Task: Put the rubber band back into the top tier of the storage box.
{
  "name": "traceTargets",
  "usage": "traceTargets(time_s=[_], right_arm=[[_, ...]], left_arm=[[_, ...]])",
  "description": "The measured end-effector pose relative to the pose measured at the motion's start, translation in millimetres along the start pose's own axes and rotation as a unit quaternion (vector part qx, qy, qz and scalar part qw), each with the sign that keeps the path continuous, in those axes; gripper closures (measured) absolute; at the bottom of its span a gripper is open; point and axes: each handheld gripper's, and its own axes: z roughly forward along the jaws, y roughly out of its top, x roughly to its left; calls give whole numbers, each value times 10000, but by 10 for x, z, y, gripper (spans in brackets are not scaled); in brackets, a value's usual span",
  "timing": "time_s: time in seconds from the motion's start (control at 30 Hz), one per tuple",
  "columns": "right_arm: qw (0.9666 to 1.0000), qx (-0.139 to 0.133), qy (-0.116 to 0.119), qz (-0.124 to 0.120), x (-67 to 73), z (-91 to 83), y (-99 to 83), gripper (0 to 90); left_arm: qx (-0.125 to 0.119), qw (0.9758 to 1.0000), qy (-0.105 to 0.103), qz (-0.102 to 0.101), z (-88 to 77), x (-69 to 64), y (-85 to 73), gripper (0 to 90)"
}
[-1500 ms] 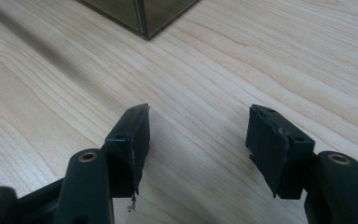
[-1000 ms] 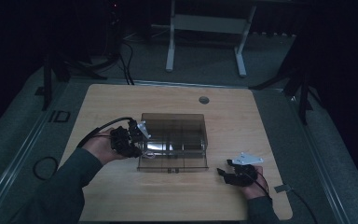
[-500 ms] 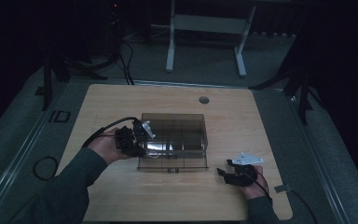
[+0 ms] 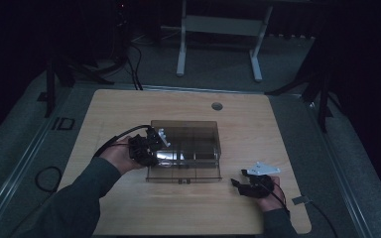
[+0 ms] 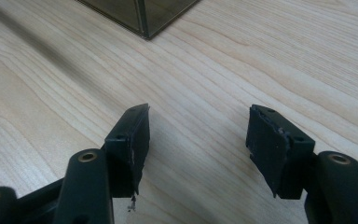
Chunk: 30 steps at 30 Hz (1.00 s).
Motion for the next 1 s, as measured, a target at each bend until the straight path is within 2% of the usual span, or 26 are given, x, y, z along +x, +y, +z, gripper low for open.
traceTargets(time_s=[0.07, 0.47, 0.6, 0.77, 1.0], right_arm=[[10000, 0, 0, 0, 0, 0, 0, 397], [10000, 1, 1, 2, 0, 0, 0, 397], [10000, -3, 4, 6, 2, 0, 1, 397], [10000, -2, 5, 2, 2, 0, 0, 397], [10000, -1, 10, 2, 3, 0, 0, 397]], left_arm=[[29, 10000, 52, -37, 15, 5, 7, 886], [137, 9997, 56, -198, 94, 25, 47, 882], [177, 9996, 66, -192, 112, 30, 59, 883], [180, 9995, -37, -273, 162, 28, 81, 881], [220, 9993, -120, -274, 191, 24, 92, 877]])
